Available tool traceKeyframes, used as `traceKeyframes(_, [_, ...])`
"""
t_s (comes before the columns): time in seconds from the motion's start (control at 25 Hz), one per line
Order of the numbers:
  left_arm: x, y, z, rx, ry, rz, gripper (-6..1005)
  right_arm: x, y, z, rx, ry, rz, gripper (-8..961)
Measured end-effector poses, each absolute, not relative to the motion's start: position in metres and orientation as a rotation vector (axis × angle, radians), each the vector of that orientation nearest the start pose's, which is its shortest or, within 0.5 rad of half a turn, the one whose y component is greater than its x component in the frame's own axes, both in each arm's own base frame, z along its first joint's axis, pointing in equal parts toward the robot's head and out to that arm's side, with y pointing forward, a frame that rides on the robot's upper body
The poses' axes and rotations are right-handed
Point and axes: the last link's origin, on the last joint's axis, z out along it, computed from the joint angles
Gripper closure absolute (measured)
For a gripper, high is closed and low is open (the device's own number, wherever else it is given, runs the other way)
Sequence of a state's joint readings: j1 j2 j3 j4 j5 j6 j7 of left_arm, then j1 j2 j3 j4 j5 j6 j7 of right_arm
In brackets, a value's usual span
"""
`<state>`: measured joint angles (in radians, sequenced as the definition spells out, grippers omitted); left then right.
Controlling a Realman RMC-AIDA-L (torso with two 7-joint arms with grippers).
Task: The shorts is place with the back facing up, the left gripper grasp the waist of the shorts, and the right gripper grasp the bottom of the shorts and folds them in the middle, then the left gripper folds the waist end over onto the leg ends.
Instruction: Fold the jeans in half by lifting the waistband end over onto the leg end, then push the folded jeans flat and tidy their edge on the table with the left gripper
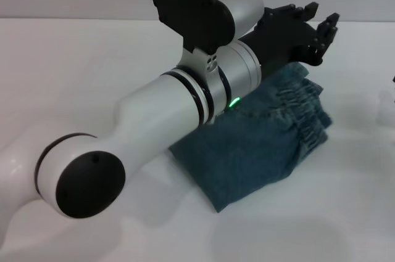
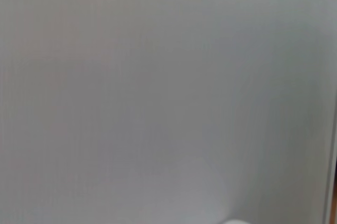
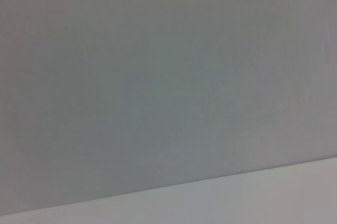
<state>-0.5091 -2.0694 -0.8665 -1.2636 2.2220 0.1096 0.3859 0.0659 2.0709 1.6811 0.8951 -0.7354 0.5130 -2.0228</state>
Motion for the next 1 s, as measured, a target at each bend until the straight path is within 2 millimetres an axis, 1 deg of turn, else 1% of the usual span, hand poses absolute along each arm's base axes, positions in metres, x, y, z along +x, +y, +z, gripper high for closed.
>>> traceKeyframes(0.08, [-0.052,0.336,-0.114,-2.306,-0.425,-0.825,891,0.345,0.321,0.023,-1.693,0.984,0.633,954])
traceKeyframes(0.28, [-0.056,0.338,-0.113,-2.284,-0.421,-0.832,658,0.342,0.318,0.02,-1.723,0.97,0.647,954])
traceKeyframes(0.4, [-0.066,0.338,-0.11,-2.257,-0.439,-0.826,426,0.34,0.315,0.019,-1.746,0.954,0.666,954])
traceKeyframes(0.52, [-0.08,0.338,-0.106,-2.221,-0.478,-0.815,245,0.339,0.311,0.018,-1.768,0.922,0.671,954])
traceKeyframes(0.56, [-0.09,0.337,-0.103,-2.187,-0.505,-0.816,185,0.339,0.31,0.018,-1.777,0.9,0.664,954])
traceKeyframes(0.6, [-0.09,0.337,-0.103,-2.187,-0.505,-0.816,187,0.339,0.308,0.018,-1.788,0.873,0.656,954])
traceKeyframes(0.84, [-0.119,0.327,-0.093,-2.071,-0.564,-0.833,196,0.331,0.298,0.016,-1.858,0.719,0.667,953])
traceKeyframes(1.0, [-0.131,0.316,-0.096,-2.057,-0.542,-0.82,202,0.33,0.293,0.011,-1.873,0.65,0.67,953])
